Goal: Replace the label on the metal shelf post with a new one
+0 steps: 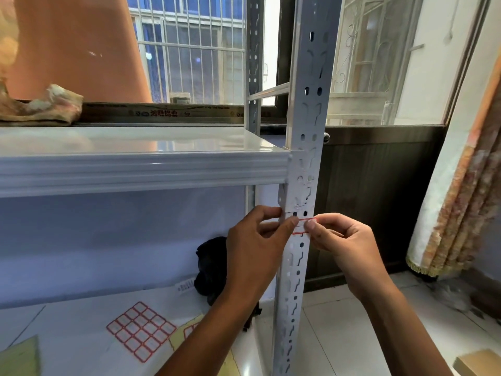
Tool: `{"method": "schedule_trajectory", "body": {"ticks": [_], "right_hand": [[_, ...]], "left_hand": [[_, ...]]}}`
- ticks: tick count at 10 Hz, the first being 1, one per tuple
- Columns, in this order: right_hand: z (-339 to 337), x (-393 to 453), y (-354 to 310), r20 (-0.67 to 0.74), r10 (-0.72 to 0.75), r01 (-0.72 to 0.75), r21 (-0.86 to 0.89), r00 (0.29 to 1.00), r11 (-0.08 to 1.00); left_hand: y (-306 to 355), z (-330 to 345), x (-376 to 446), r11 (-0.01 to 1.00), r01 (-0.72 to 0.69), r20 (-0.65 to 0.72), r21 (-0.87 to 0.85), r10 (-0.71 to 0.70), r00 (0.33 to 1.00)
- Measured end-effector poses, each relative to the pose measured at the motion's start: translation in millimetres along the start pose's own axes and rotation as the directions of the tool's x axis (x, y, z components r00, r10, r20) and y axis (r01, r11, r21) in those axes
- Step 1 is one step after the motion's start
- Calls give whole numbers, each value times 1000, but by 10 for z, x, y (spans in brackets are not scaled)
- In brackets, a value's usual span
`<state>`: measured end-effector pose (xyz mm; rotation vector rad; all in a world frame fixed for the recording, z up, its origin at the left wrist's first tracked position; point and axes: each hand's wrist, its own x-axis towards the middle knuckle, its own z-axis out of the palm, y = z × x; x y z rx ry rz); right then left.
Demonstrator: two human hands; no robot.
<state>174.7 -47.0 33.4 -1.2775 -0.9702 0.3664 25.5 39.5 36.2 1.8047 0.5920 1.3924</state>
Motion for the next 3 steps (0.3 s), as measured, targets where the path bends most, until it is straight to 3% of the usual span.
{"method": "schedule_trajectory", "body": {"ticks": [2,3], "right_hand": [[-35,-47,47,5,-9,10,-22,1000,1000],[-40,-134,-11,-20,-15,14,-35,1000,999]], "left_hand": [[11,-81,-84,998,-48,87,48,43,995],[-3,-348,-136,992,-78,45,95,74,996]]}}
